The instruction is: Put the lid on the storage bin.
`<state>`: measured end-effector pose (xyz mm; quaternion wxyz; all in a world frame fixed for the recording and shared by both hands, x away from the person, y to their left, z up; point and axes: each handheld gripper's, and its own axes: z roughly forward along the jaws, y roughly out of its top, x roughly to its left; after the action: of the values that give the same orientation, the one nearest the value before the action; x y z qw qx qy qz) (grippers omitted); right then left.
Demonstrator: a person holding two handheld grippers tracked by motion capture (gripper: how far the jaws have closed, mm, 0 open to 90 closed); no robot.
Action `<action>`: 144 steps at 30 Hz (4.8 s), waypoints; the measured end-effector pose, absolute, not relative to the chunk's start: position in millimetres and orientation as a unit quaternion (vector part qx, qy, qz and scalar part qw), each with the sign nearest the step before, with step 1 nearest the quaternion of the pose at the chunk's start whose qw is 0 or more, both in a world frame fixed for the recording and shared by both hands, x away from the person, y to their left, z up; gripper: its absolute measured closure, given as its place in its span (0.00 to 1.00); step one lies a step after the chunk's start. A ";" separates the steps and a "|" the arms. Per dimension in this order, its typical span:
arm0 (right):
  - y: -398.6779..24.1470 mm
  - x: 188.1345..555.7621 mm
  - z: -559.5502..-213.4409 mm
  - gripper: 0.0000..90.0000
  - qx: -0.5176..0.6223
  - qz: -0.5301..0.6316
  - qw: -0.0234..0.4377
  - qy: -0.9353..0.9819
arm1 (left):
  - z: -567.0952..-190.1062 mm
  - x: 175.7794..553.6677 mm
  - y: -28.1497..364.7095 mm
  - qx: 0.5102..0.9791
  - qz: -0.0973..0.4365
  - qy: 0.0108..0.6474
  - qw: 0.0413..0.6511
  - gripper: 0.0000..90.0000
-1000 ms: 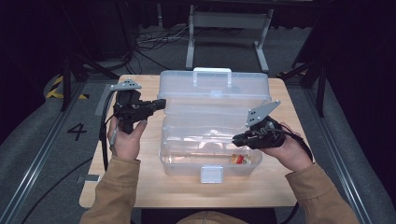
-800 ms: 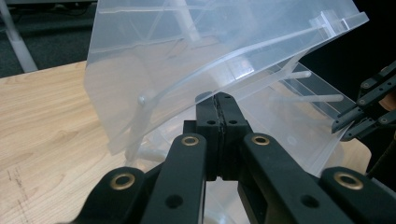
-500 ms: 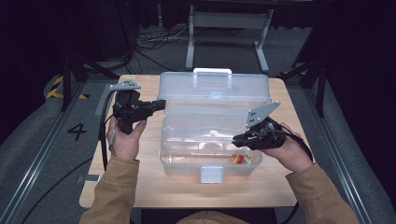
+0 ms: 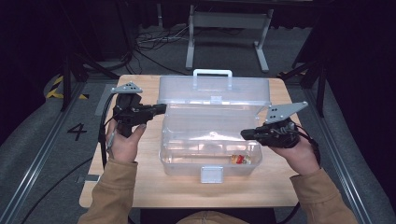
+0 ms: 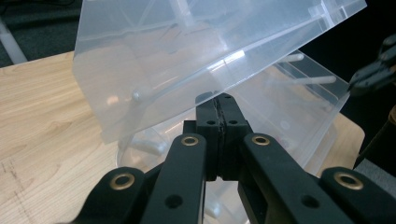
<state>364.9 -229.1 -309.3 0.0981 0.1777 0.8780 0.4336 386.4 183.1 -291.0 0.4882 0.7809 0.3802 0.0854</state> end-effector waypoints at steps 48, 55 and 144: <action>-289.8 365.5 -319.7 0.99 0.316 0.535 0.159 0.767 | -296.4 373.0 184.1 0.814 0.070 0.348 0.460 0.99; -288.1 363.0 -318.7 0.99 0.312 0.524 0.159 0.776 | -296.1 370.3 184.5 0.822 0.064 0.340 0.453 0.99; -272.0 359.7 -334.0 0.99 0.290 0.300 0.019 0.909 | -316.6 360.1 164.6 0.932 -0.031 0.279 0.228 0.97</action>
<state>359.7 -272.0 -334.0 0.0186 0.2901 0.9086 0.2998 360.1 164.6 -316.6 0.2282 0.9323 0.2789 -0.0305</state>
